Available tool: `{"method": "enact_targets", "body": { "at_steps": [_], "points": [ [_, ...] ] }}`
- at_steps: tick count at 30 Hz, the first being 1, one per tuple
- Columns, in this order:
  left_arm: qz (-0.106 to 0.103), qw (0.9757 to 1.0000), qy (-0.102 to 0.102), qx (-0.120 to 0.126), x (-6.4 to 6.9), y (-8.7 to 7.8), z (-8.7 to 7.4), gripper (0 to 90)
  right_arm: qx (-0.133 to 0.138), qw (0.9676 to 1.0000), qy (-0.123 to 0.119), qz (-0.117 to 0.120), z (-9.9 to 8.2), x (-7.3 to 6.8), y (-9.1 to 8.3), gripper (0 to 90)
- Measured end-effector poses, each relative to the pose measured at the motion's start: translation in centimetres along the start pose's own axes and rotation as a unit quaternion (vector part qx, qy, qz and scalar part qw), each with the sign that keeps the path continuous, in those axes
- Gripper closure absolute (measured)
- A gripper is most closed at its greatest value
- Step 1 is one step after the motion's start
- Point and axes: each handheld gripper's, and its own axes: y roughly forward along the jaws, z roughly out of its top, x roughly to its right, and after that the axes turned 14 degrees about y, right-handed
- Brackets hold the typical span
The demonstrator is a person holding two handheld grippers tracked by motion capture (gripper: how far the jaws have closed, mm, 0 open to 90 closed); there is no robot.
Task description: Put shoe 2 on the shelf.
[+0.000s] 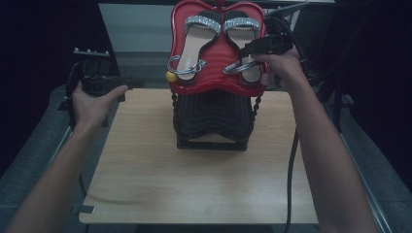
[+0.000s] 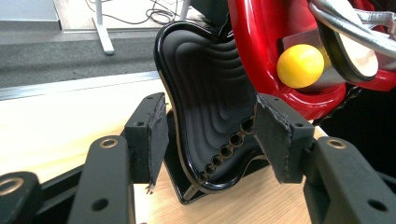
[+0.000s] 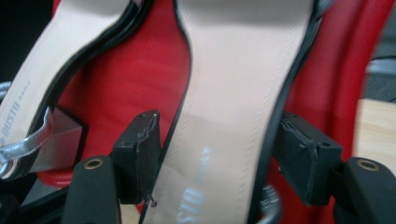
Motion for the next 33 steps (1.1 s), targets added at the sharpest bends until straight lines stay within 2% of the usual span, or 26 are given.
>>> {"method": "enact_targets", "body": {
  "at_steps": [6, 10, 13, 14, 15, 17, 22, 23, 24, 25, 26, 27, 30, 31, 32, 33],
  "points": [
    [0.001, 1.0, -0.001, 0.0, 0.0, 0.0, 0.1, 45.2, 0.028, 0.9995, -0.004, 0.014, 0.3, 0.6, -1.2, 30.5],
    [0.001, 1.0, -0.002, -0.003, 0.0, 0.2, 0.0, 45.1, 0.05, 0.9977, -0.016, 0.042, 0.2, 1.1, -1.7, 33.5],
    [0.001, 1.0, -0.001, -0.004, 0.0, 0.3, -0.1, 45.2, 0.066, 0.9945, -0.037, 0.072, -0.2, 1.6, -2.3, 39.9],
    [0.002, 1.0, -0.001, -0.004, 0.0, 0.3, -0.1, 45.2, 0.066, 0.9945, -0.037, 0.072, -0.2, 1.6, -2.3, 39.9],
    [0.002, 1.0, -0.001, -0.003, 0.0, 0.4, -0.1, 45.2, 0.08, 0.9913, -0.05, 0.091, -0.7, 2.0, -2.9, 43.3],
    [0.002, 1.0, -0.001, -0.004, 0.0, 0.5, -0.1, 45.2, 0.087, 0.9884, -0.062, 0.108, -1.1, 2.4, -3.5, 46.8],
    [0.001, 1.0, -0.002, -0.005, 0.2, 0.6, -0.3, 45.1, 0.103, 0.9811, -0.084, 0.14, -2.3, 4.4, -5.2, 50.8],
    [0.001, 1.0, -0.002, -0.005, 0.2, 0.6, -0.3, 45.1, 0.103, 0.9811, -0.084, 0.14, -2.3, 4.4, -5.2, 50.8],
    [0.002, 1.0, -0.002, -0.004, 0.3, 0.6, -0.4, 45.1, 0.109, 0.9793, -0.09, 0.145, -2.8, 5.5, -5.8, 51.7],
    [0.002, 1.0, -0.002, -0.004, 0.3, 0.6, -0.4, 45.1, 0.109, 0.9793, -0.09, 0.145, -2.8, 5.5, -5.8, 51.7],
    [0.002, 1.0, -0.002, -0.004, 0.3, 0.6, -0.4, 45.1, 0.112, 0.9785, -0.088, 0.149, -3.1, 6.9, -6.3, 52.0],
    [0.002, 1.0, -0.002, -0.004, 0.3, 0.6, -0.4, 45.1, 0.113, 0.978, -0.087, 0.152, -3.3, 7.5, -6.5, 52.3],
    [0.001, 1.0, 0.001, -0.006, 0.3, 0.6, -0.3, 45.1, 0.116, 0.9778, -0.089, 0.15, -4.0, 9.5, -6.9, 52.4],
    [0.001, 1.0, 0.001, -0.006, 0.3, 0.6, -0.3, 45.1, 0.116, 0.9778, -0.089, 0.15, -4.0, 9.5, -6.9, 52.4],
    [0.001, 1.0, 0.003, -0.007, 0.3, 0.6, -0.3, 45.1, 0.117, 0.9774, -0.089, 0.152, -4.4, 10.7, -7.0, 52.3],
    [0.001, 1.0, 0.002, -0.008, 0.3, 0.7, -0.4, 45.1, 0.118, 0.9774, -0.089, 0.152, -4.7, 11.3, -7.1, 52.2]
  ]
}}
